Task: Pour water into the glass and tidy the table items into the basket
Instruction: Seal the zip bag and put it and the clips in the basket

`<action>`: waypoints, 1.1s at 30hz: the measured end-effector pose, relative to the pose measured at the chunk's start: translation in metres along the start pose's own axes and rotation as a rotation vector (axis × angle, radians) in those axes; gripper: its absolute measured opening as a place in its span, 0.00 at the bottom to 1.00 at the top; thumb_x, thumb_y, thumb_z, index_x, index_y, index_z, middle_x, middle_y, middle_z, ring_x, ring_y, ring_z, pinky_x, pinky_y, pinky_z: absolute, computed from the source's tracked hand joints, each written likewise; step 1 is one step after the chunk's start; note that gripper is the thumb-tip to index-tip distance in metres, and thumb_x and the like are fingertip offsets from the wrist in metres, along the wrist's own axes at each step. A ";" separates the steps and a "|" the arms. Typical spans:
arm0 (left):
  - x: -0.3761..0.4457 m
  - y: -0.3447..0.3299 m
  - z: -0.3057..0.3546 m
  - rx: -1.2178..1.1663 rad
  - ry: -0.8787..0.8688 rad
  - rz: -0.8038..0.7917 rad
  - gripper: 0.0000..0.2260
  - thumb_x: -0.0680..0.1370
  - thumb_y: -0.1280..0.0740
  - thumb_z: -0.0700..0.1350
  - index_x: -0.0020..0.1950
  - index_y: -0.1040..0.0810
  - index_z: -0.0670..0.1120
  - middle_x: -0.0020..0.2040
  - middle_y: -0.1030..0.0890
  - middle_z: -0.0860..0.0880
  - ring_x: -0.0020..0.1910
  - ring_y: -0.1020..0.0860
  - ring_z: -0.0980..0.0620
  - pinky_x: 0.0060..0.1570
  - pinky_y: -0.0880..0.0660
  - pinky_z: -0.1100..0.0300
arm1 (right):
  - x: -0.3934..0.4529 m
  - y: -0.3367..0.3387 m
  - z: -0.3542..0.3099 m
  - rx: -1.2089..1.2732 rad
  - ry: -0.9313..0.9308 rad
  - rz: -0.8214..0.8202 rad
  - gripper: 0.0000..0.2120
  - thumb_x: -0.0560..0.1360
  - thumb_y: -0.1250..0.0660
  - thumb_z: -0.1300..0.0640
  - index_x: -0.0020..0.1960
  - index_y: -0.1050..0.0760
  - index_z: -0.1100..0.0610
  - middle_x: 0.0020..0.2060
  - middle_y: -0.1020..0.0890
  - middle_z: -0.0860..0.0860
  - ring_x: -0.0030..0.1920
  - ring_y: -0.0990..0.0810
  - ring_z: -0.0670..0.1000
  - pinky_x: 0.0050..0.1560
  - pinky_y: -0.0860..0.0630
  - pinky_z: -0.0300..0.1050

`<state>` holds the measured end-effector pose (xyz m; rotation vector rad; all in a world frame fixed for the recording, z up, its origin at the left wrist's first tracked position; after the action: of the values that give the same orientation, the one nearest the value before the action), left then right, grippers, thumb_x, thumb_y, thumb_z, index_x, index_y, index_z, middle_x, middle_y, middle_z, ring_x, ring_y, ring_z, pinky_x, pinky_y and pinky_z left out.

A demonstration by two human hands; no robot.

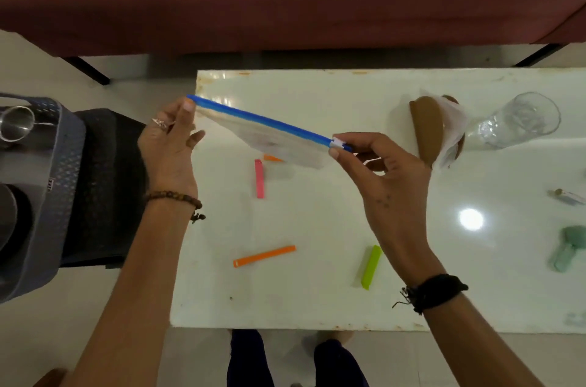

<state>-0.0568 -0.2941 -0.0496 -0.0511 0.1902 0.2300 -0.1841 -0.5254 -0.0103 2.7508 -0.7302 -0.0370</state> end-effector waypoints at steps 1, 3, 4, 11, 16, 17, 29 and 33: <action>0.005 0.015 0.003 -0.043 0.002 0.059 0.03 0.75 0.35 0.45 0.42 0.24 0.52 0.38 0.23 0.56 0.38 0.23 0.62 0.41 0.24 0.68 | 0.003 -0.015 -0.009 0.001 0.033 -0.017 0.05 0.72 0.30 0.59 0.47 0.20 0.51 0.41 0.17 0.43 0.37 0.23 0.42 0.38 0.28 0.29; 0.015 0.043 0.010 -0.131 0.011 0.148 0.06 0.75 0.35 0.45 0.39 0.24 0.53 0.28 0.25 0.58 0.29 0.26 0.64 0.36 0.26 0.70 | 0.009 -0.043 -0.030 -0.005 0.112 -0.042 0.05 0.72 0.30 0.59 0.47 0.20 0.52 0.40 0.18 0.44 0.37 0.23 0.43 0.38 0.28 0.28; 0.022 0.059 0.017 -0.169 0.009 0.179 0.07 0.75 0.35 0.45 0.38 0.24 0.53 0.24 0.26 0.59 0.26 0.28 0.63 0.34 0.27 0.69 | 0.011 -0.060 -0.042 -0.016 0.157 -0.056 0.06 0.72 0.30 0.59 0.48 0.20 0.53 0.40 0.18 0.44 0.37 0.23 0.43 0.38 0.27 0.28; 0.094 0.183 0.094 -0.423 -0.134 0.292 0.08 0.78 0.38 0.41 0.39 0.26 0.49 0.19 0.32 0.57 0.19 0.38 0.60 0.24 0.41 0.68 | 0.010 -0.201 -0.129 0.053 0.364 -0.171 0.06 0.72 0.30 0.62 0.49 0.20 0.59 0.40 0.19 0.48 0.43 0.20 0.44 0.43 0.26 0.26; 0.138 0.269 0.142 -0.404 -0.226 0.444 0.06 0.77 0.36 0.42 0.41 0.25 0.50 0.18 0.33 0.57 0.18 0.38 0.60 0.24 0.39 0.67 | 0.005 -0.304 -0.170 0.213 0.368 -0.237 0.06 0.72 0.31 0.62 0.49 0.20 0.57 0.41 0.18 0.48 0.43 0.20 0.43 0.42 0.28 0.23; 0.145 0.285 0.145 -0.398 -0.233 0.475 0.06 0.77 0.36 0.43 0.40 0.25 0.50 0.19 0.34 0.57 0.19 0.38 0.60 0.23 0.40 0.68 | 0.004 -0.324 -0.172 0.244 0.349 -0.260 0.06 0.72 0.31 0.61 0.49 0.20 0.55 0.40 0.18 0.47 0.43 0.20 0.43 0.42 0.28 0.23; 0.183 0.356 0.117 -0.389 -0.214 0.813 0.07 0.76 0.35 0.40 0.38 0.26 0.47 0.18 0.33 0.57 0.17 0.37 0.59 0.19 0.36 0.66 | 0.003 -0.432 -0.169 0.274 0.204 -0.377 0.06 0.74 0.31 0.58 0.49 0.21 0.50 0.41 0.17 0.44 0.41 0.18 0.45 0.40 0.23 0.30; 0.193 0.358 0.120 -0.348 -0.221 0.843 0.07 0.76 0.36 0.41 0.38 0.26 0.48 0.20 0.33 0.57 0.18 0.37 0.59 0.19 0.36 0.66 | 0.002 -0.433 -0.180 0.261 0.234 -0.344 0.06 0.73 0.31 0.57 0.49 0.22 0.51 0.38 0.17 0.45 0.37 0.18 0.43 0.38 0.24 0.28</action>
<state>0.0663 0.1056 0.0202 -0.2911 -0.0626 1.1035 0.0434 -0.1186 0.0374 3.0242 -0.2077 0.3238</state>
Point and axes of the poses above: each hand's wrist, its own x-axis towards the middle knuckle, its own y-axis out of the back of the hand, z = x × y, the point moved 6 cm from there along x, towards the middle knuckle
